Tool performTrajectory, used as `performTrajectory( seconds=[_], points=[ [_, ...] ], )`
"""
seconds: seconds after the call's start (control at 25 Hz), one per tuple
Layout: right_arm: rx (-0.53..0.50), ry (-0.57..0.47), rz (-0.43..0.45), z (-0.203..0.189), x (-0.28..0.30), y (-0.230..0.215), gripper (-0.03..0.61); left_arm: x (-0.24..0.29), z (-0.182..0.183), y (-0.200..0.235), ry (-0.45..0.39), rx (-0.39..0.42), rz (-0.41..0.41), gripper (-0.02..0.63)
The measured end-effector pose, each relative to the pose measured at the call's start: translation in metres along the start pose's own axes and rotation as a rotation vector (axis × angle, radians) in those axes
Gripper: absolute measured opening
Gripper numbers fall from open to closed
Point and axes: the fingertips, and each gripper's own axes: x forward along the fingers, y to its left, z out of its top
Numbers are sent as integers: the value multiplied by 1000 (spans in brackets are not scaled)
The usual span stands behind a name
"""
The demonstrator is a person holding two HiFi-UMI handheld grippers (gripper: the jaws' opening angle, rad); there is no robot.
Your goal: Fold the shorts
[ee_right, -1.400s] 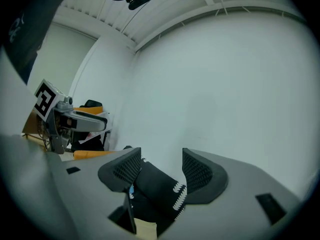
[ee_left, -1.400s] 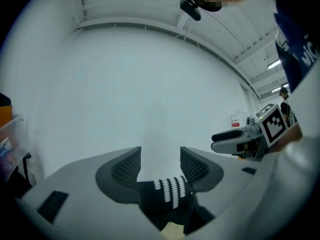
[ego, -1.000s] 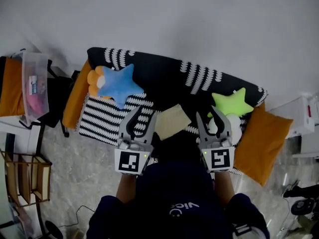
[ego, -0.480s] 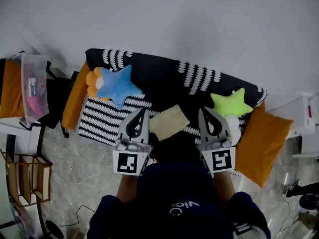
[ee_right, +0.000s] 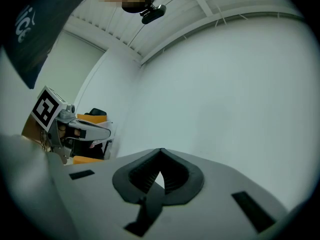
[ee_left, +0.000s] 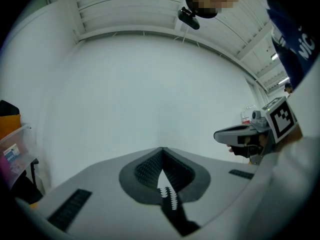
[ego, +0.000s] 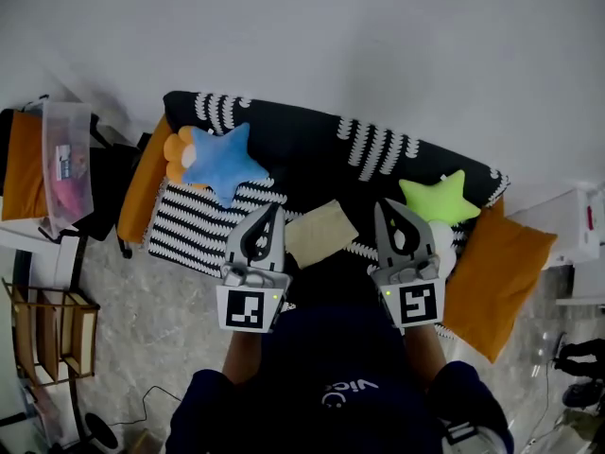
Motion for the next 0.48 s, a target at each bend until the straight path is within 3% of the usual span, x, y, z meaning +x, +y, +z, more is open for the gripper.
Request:
performTrajectory(
  seconds=[0.48],
  points=[
    [0, 16, 33, -13, 5, -8, 8, 5, -3, 2, 10, 0, 44, 2]
  ],
)
